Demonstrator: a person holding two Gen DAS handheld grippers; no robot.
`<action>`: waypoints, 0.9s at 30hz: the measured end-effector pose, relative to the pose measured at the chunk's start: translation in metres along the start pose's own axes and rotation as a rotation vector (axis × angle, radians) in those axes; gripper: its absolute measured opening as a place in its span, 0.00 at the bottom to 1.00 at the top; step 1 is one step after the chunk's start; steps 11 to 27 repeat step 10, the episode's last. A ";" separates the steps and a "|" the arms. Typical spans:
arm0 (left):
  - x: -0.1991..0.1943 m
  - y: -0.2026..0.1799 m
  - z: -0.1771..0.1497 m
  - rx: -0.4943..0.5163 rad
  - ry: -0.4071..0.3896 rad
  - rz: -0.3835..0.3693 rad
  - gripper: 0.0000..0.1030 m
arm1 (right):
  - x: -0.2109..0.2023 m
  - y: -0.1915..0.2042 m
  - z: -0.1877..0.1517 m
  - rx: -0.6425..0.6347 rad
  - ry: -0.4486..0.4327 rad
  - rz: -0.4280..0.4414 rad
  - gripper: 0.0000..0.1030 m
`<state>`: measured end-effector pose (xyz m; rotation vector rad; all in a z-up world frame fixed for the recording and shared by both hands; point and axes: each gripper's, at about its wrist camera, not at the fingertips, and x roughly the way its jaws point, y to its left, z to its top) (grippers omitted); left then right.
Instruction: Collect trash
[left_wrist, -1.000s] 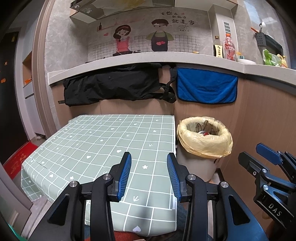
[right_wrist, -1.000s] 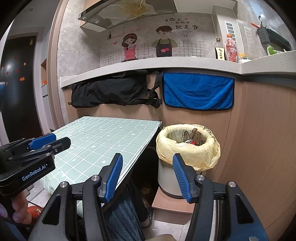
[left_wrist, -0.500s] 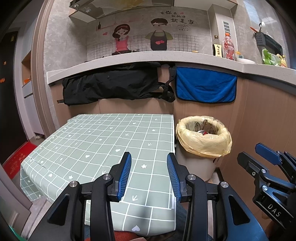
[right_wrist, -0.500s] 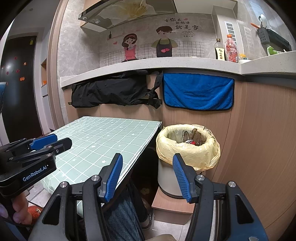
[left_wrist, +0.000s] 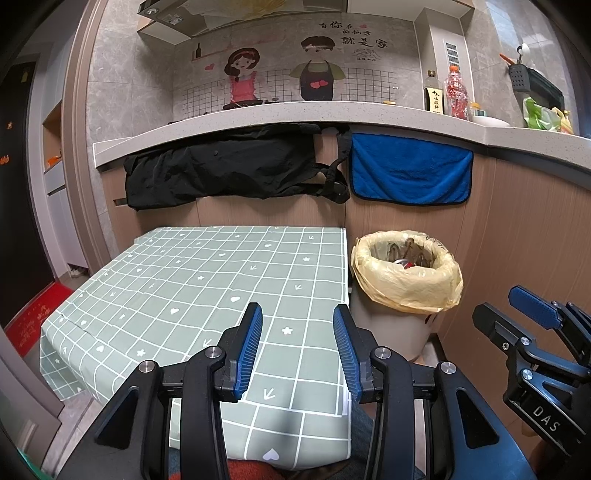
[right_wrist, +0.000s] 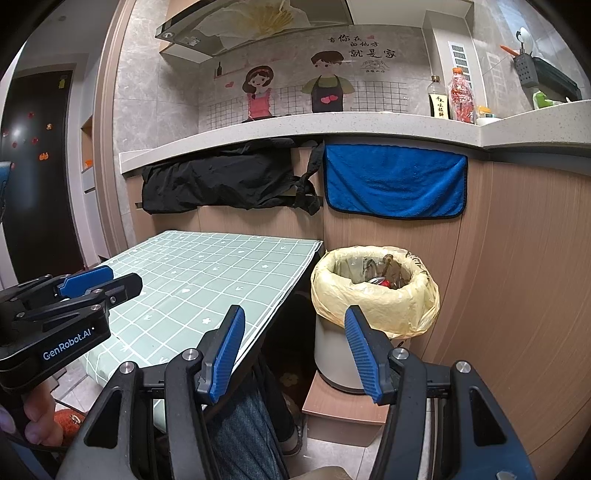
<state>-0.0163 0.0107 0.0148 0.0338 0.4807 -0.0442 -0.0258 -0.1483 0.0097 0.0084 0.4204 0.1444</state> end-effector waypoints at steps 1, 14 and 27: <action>0.000 0.000 0.000 0.000 0.001 0.000 0.40 | 0.000 0.000 0.000 0.000 0.001 -0.001 0.53; 0.001 -0.002 -0.001 -0.002 0.002 -0.004 0.40 | 0.000 0.001 -0.001 0.001 0.002 -0.001 0.53; 0.001 -0.002 -0.001 -0.002 0.002 -0.004 0.40 | 0.000 0.001 -0.001 0.001 0.002 -0.001 0.53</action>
